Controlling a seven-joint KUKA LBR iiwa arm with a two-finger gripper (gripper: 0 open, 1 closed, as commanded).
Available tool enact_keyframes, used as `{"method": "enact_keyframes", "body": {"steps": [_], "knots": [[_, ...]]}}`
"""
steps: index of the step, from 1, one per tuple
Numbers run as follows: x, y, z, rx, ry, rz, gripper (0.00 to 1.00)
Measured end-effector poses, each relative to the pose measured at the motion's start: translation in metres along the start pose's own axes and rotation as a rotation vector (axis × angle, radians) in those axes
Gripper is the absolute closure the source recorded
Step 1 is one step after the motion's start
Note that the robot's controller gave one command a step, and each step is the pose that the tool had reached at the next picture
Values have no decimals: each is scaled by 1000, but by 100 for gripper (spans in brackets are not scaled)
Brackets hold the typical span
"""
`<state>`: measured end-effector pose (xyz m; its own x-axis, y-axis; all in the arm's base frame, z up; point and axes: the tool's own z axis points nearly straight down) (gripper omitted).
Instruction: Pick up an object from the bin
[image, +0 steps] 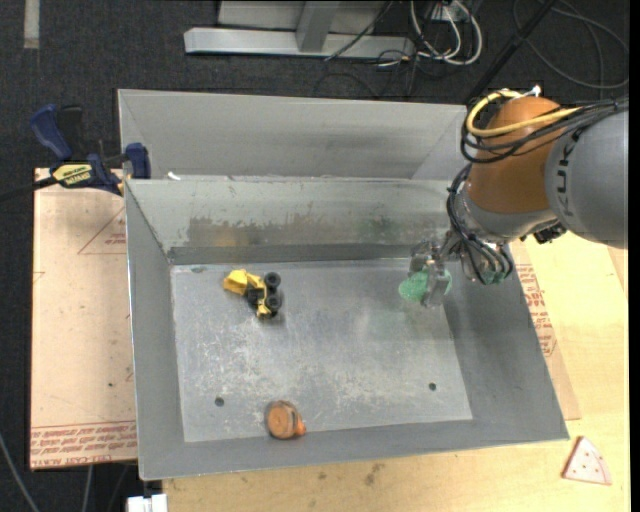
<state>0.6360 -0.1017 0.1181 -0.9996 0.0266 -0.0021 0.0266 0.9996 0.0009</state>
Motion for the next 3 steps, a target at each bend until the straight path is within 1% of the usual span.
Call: {"method": "enact_keyframes", "body": {"steps": [3], "knots": [[-1,0,-43,1,-4,0,100]]}}
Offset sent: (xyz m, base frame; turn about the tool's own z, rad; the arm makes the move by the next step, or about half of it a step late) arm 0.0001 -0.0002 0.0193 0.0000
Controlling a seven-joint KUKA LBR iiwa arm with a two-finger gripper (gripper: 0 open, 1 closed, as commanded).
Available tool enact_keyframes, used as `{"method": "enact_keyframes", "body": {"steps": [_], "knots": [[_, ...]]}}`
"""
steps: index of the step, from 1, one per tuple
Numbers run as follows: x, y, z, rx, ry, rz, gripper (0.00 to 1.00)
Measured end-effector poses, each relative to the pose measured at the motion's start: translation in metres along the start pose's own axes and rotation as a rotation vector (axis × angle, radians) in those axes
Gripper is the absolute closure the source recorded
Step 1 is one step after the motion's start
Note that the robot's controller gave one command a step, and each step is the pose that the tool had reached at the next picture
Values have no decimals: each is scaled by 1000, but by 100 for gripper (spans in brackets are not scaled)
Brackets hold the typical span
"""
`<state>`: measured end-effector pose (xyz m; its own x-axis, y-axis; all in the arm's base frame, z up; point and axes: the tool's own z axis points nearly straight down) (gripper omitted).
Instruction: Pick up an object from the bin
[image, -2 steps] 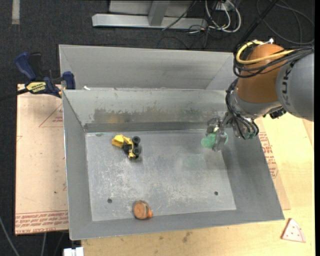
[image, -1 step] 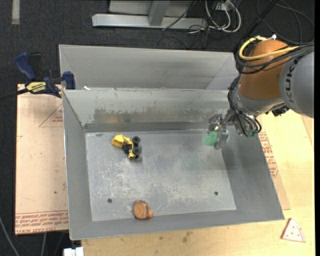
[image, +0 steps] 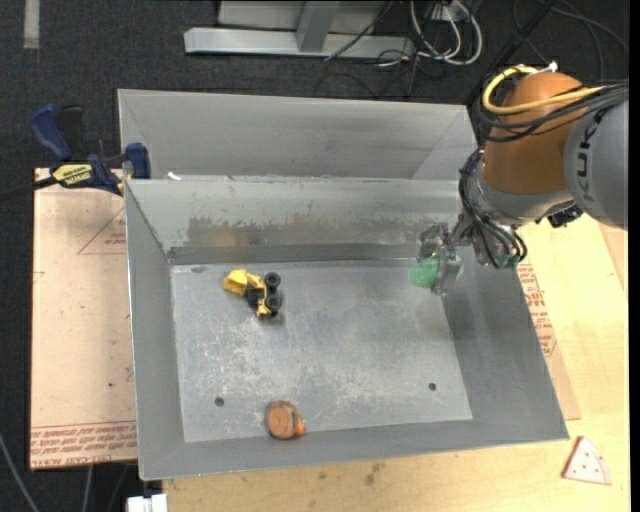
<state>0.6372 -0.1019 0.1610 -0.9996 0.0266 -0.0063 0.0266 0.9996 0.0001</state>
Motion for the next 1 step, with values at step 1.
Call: {"method": "enact_keyframes", "body": {"steps": [1], "knots": [[-1,0,-6,0,-2,0,100]]}}
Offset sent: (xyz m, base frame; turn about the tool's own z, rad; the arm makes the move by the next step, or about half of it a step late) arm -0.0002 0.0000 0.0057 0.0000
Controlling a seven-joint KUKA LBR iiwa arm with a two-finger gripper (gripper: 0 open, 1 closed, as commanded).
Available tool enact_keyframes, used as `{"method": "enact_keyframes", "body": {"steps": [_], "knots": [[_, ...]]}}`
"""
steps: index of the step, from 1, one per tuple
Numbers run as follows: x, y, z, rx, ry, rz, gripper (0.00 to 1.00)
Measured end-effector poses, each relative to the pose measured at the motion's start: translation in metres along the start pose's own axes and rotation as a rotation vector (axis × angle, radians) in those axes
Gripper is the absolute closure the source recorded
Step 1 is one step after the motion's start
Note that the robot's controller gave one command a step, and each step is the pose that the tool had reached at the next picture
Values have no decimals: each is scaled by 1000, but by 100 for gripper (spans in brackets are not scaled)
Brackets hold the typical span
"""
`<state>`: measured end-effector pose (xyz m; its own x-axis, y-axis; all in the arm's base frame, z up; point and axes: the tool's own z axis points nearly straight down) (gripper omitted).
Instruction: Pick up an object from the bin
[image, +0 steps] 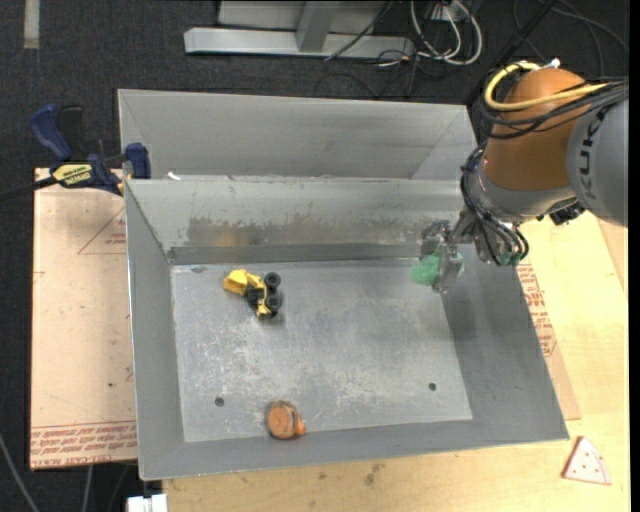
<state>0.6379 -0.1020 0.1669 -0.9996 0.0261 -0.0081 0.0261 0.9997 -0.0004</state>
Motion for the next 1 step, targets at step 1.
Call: {"method": "enact_keyframes", "body": {"steps": [1], "knots": [[0,0,-2,0,1,0,100]]}}
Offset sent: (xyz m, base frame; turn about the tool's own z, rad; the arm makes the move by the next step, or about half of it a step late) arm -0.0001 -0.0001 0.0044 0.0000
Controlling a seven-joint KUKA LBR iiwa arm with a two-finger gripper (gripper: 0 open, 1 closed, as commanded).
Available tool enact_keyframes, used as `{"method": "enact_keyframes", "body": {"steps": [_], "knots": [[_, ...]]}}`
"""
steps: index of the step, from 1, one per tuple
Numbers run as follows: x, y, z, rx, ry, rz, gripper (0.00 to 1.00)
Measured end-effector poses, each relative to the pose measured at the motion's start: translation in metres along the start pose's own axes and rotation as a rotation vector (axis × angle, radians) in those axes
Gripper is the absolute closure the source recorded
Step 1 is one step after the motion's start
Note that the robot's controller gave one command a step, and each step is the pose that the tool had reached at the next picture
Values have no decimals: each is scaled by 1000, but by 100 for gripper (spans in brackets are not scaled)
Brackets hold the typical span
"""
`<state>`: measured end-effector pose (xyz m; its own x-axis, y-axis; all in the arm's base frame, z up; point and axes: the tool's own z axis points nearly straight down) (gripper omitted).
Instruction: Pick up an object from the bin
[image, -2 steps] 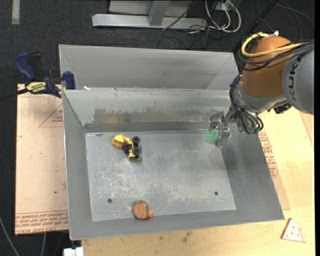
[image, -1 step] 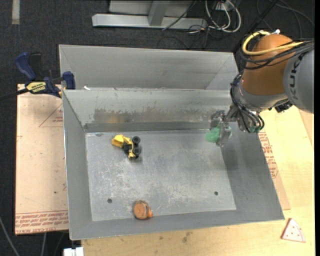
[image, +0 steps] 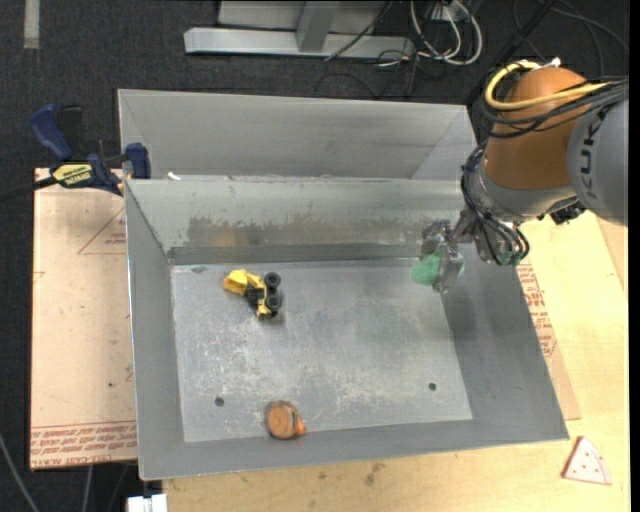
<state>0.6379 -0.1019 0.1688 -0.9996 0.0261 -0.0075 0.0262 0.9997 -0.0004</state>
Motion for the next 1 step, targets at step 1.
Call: {"method": "enact_keyframes", "body": {"steps": [1], "knots": [[0,0,-1,0,2,0,100]]}}
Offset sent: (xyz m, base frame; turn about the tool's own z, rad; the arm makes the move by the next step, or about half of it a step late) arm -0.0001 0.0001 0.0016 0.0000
